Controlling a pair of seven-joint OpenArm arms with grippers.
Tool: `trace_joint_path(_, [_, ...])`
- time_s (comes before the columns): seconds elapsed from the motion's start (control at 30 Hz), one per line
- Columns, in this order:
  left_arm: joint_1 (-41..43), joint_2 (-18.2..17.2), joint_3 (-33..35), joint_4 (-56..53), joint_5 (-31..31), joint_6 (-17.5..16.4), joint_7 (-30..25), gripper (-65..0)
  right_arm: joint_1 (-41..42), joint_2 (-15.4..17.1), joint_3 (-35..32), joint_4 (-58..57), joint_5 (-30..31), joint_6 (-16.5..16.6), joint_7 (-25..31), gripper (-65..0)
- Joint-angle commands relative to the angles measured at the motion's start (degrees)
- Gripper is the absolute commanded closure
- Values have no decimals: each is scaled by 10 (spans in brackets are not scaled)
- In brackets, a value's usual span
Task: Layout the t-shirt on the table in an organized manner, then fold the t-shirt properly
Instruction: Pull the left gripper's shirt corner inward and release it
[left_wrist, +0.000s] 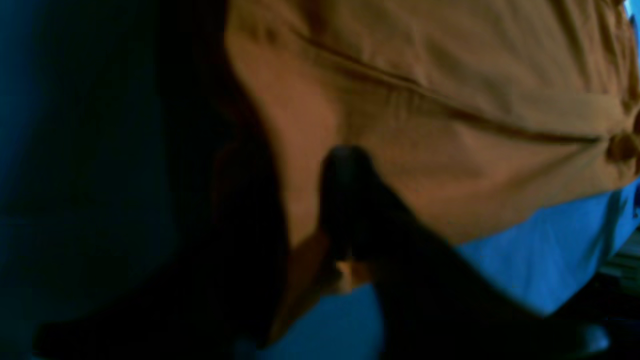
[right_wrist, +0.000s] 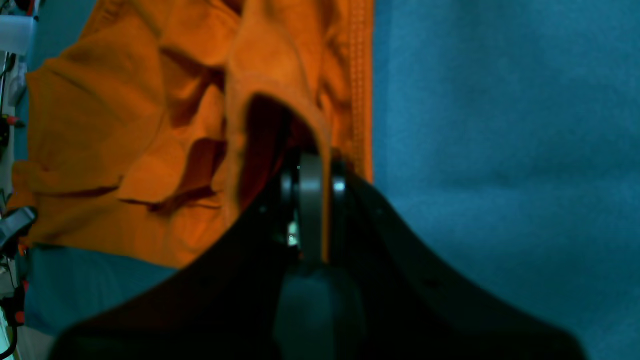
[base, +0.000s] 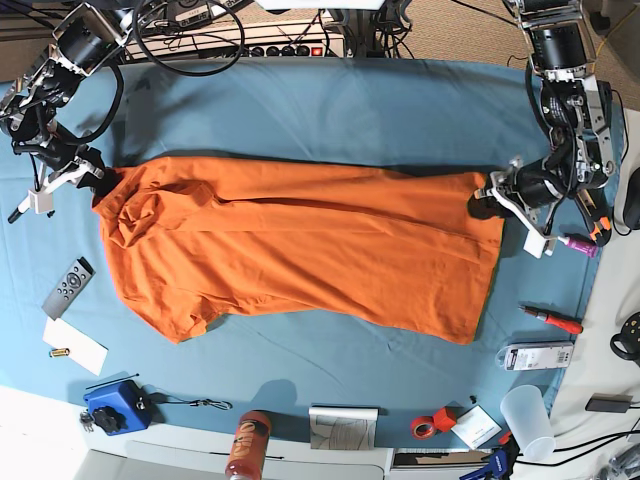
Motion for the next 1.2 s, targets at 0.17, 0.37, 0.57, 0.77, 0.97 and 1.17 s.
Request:
trace_joint_path(0.17, [2, -4, 2, 7, 40, 6, 48, 0, 8, 21, 4, 9, 39, 1, 23, 0])
trace_joint_path(0.37, [9, -24, 1, 17, 46, 6, 56, 0, 8, 56, 4, 9, 33, 1, 36, 0])
trace_joint_path(0.57, [39, -40, 1, 38, 42, 6, 56, 0, 8, 70, 4, 9, 28, 1, 36, 0])
trace_joint_path(0.77, [83, -38, 0, 85, 43, 6, 56, 0, 1, 64, 4, 9, 39, 1, 10, 0])
trace_joint_path(0.97, [108, -37, 1, 102, 30, -7, 54, -23, -8, 64, 4, 9, 72, 1, -5, 0])
trace_joint_path(1.17, [116, -37, 1, 106, 30, -13, 57, -286, -8, 65, 4, 9, 100, 1, -5, -168])
